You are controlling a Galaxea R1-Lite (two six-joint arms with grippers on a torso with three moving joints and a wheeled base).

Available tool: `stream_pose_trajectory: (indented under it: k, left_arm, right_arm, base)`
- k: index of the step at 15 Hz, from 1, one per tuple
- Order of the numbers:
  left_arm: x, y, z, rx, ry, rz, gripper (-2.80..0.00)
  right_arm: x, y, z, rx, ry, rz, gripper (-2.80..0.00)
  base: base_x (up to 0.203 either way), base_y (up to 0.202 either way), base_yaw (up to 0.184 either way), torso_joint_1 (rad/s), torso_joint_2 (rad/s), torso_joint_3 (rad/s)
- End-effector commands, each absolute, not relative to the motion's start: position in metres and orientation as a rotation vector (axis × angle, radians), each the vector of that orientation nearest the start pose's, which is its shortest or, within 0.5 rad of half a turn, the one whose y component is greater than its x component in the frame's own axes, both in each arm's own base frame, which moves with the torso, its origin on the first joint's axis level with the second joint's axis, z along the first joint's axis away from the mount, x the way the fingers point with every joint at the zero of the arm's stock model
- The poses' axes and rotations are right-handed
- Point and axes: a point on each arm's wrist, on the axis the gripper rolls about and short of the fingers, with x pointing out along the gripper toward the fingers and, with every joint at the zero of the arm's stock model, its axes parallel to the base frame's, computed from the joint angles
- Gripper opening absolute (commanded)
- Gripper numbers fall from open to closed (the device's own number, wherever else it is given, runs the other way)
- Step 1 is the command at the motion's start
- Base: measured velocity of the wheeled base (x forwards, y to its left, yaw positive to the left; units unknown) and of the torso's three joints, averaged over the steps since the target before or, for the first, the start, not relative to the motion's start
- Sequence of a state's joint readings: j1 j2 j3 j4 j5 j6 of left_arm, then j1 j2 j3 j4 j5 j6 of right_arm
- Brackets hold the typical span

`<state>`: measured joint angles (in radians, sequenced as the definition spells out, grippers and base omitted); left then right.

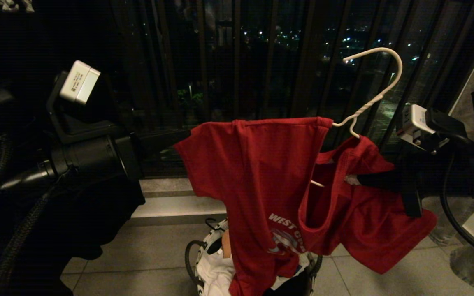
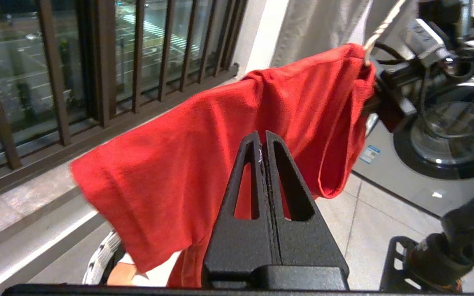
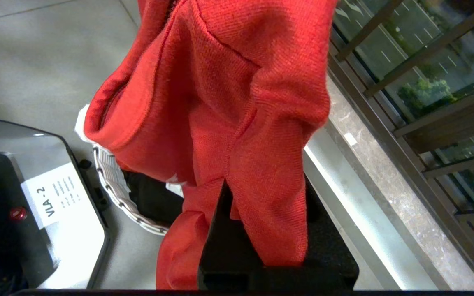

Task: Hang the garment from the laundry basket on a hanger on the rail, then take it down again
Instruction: Hang the clothes rack on the clothesline

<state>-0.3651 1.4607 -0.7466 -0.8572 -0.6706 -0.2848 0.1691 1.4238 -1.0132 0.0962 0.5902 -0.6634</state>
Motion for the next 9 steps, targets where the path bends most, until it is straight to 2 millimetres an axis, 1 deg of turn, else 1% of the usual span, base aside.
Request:
stream_pose_trajectory:
  k: [1,9]
  left_arm:
    - [0.2215,-0.1001,0.2576,-0.235,-0.013,-1.053,-2.8]
    - [0.2167,-0.0983,0.2634,-0.232,-0.027,-1.055,-2.8]
  right_arm:
    - [0.2271,0.0518,0.2483,-0.512,0.237,0.882,-2.8]
    - [0.2273,0.0518,0.2499,-0.512,0.233,0.881,-2.8]
  base:
    - [0.0,0.0,0.0,0.0,0.0,0.0]
    - [0.0,0.0,0.0,0.0,0.0,0.0]
